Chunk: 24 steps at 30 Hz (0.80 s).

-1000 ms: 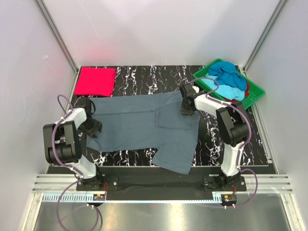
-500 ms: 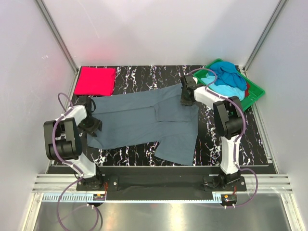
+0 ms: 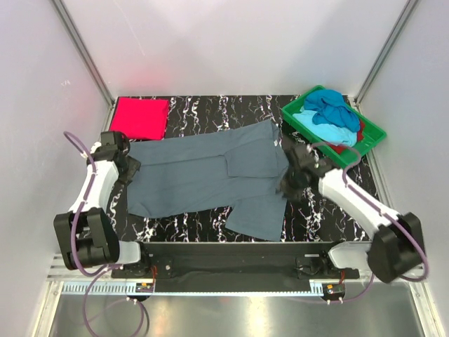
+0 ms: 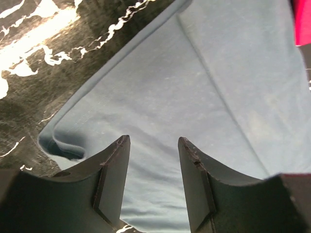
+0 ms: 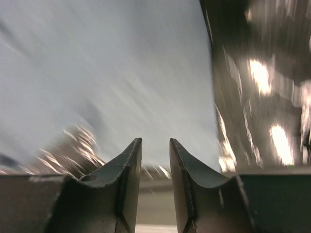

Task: Fold and stack the t-shirts
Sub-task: Fold the tshirt

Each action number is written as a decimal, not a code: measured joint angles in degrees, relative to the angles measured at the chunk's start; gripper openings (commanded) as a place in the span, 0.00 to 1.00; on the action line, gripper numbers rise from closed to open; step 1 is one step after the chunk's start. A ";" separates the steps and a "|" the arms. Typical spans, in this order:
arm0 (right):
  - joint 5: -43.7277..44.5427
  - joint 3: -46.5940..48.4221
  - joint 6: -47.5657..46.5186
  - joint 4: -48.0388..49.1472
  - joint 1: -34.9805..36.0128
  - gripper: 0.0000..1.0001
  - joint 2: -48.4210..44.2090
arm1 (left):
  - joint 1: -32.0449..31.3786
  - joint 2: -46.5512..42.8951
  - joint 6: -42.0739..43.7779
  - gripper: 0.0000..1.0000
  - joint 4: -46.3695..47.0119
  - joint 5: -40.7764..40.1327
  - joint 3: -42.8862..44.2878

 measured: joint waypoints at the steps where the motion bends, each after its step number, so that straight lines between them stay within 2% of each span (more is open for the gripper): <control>1: -0.15 -3.26 2.38 -1.68 2.84 0.37 -2.60 | 0.00 -0.07 0.02 0.50 0.04 0.15 0.15; 3: -0.90 -8.20 6.82 -4.74 9.14 0.37 -5.42 | 0.00 0.17 0.07 0.49 -0.22 0.68 0.15; 5: -1.84 -11.61 9.62 -5.79 11.34 0.37 -6.36 | 0.00 0.61 0.22 0.49 -0.39 1.18 0.15; 10: -3.65 -19.41 15.08 -7.23 11.23 0.36 -9.01 | 0.00 0.92 1.75 0.48 -0.57 1.73 0.13; 18: -4.28 -20.59 17.53 -8.76 11.23 0.36 -13.66 | 0.00 0.92 2.38 0.48 -0.59 1.68 0.09; 24: -5.66 -25.83 18.86 -7.91 11.28 0.34 -15.93 | 0.04 0.90 2.36 0.48 -1.09 1.14 -0.11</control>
